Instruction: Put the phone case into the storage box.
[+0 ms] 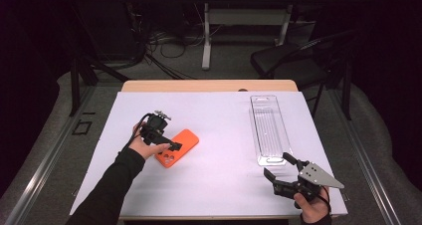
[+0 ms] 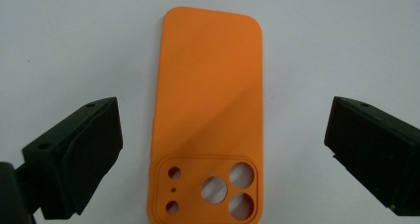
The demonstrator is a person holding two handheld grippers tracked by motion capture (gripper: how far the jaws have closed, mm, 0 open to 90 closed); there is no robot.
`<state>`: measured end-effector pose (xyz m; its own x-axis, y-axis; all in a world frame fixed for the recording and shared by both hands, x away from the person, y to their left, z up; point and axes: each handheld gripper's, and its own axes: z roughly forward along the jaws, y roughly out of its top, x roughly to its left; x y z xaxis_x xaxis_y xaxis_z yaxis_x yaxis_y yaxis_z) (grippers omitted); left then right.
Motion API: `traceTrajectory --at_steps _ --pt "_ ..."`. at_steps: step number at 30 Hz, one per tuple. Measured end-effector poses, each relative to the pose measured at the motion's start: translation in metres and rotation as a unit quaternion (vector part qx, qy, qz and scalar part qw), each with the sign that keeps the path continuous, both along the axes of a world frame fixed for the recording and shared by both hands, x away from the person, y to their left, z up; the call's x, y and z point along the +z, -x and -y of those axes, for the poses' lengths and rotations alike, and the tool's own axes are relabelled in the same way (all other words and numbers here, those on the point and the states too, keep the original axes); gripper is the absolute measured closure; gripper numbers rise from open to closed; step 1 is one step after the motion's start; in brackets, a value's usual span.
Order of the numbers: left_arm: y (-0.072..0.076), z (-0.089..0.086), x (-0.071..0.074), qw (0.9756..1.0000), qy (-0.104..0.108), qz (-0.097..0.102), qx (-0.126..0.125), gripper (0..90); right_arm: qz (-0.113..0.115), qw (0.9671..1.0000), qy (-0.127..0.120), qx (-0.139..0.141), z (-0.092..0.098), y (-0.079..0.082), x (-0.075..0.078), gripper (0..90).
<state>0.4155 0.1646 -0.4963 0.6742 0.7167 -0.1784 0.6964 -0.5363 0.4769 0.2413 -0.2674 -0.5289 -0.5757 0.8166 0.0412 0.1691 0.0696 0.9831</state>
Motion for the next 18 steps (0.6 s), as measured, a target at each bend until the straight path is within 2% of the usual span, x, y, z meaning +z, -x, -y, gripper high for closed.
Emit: traceTrajectory --at_steps 12,16,18 --pt "-0.009 0.019 -0.006 0.9993 -0.032 -0.014 -0.011 2.2 -0.005 1.0000 0.003 0.001 0.000 0.000 -0.001 13.9" --pt "-0.010 0.021 -0.011 0.9987 -0.046 -0.021 -0.010 2.2 -0.005 1.0000 0.003 0.002 0.000 0.000 -0.001 13.9" --pt "-0.012 0.021 -0.013 0.9978 -0.060 -0.021 -0.016 2.2 -0.005 1.0000 0.003 0.002 0.000 0.000 -0.001 13.9"
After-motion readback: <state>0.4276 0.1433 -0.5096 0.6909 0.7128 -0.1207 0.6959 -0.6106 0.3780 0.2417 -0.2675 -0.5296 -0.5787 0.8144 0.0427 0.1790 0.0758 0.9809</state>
